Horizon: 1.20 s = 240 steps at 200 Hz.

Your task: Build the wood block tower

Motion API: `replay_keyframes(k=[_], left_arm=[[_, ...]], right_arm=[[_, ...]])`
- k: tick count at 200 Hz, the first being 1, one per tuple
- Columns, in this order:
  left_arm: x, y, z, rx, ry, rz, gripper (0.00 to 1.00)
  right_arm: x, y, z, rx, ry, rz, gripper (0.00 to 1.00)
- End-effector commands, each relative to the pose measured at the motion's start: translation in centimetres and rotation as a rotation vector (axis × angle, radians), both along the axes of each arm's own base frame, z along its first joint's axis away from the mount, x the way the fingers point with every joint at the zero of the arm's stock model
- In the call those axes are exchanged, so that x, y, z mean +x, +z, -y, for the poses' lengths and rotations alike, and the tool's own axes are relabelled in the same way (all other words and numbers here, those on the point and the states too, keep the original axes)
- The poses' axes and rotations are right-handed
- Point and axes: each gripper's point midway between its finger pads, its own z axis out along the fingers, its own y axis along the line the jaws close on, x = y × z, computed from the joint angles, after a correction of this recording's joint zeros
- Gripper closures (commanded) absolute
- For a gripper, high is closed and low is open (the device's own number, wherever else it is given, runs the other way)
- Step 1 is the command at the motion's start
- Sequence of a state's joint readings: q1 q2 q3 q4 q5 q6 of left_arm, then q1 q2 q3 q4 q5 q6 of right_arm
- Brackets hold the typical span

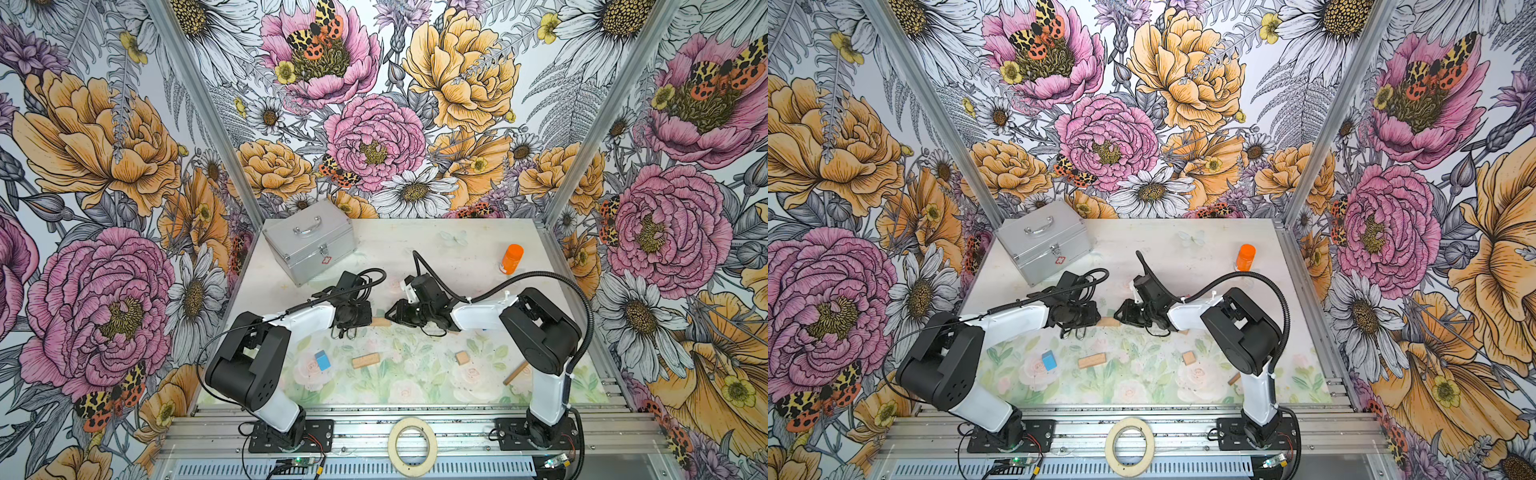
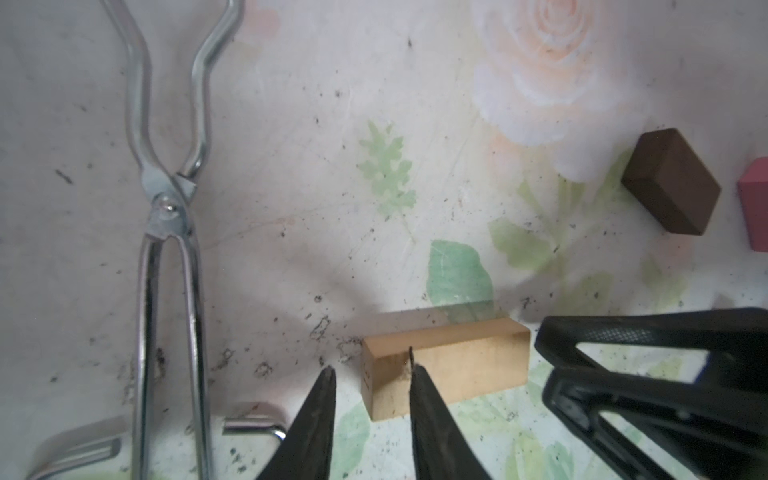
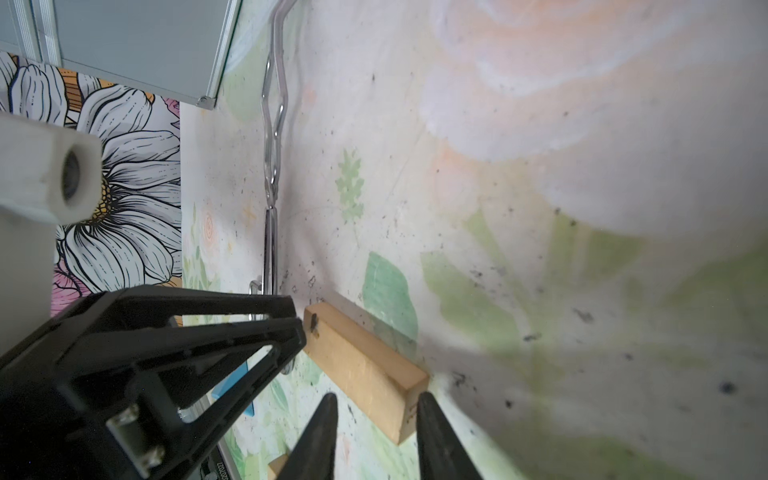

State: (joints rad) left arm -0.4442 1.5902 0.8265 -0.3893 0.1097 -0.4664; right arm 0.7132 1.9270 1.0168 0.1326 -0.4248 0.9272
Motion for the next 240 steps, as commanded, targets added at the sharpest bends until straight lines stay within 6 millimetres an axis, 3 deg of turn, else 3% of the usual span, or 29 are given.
replay_keyframes(k=[1,55,151,240], left_arm=[[0.2,0.0,0.8,-0.014,-0.016,-0.007,0.69],[0.0,-0.4,1.4,-0.023,-0.034,-0.023,0.77],[-0.5,-0.9,2.3,-0.039,-0.06,-0.05,0.81],[-0.9,-1.3,4.9,-0.1,-0.11,-0.077,0.85]], right_arm=[[-0.5,-0.9,-0.1,-0.001,0.005,-0.021,0.67],[-0.8,-1.3,-0.1,-0.01,0.008,-0.038,0.71],[-1.3,-1.6,-0.3,-0.011,0.017,-0.055,0.76],[-1.2,-1.1,0.6,-0.031,0.001,-0.04,0.79]])
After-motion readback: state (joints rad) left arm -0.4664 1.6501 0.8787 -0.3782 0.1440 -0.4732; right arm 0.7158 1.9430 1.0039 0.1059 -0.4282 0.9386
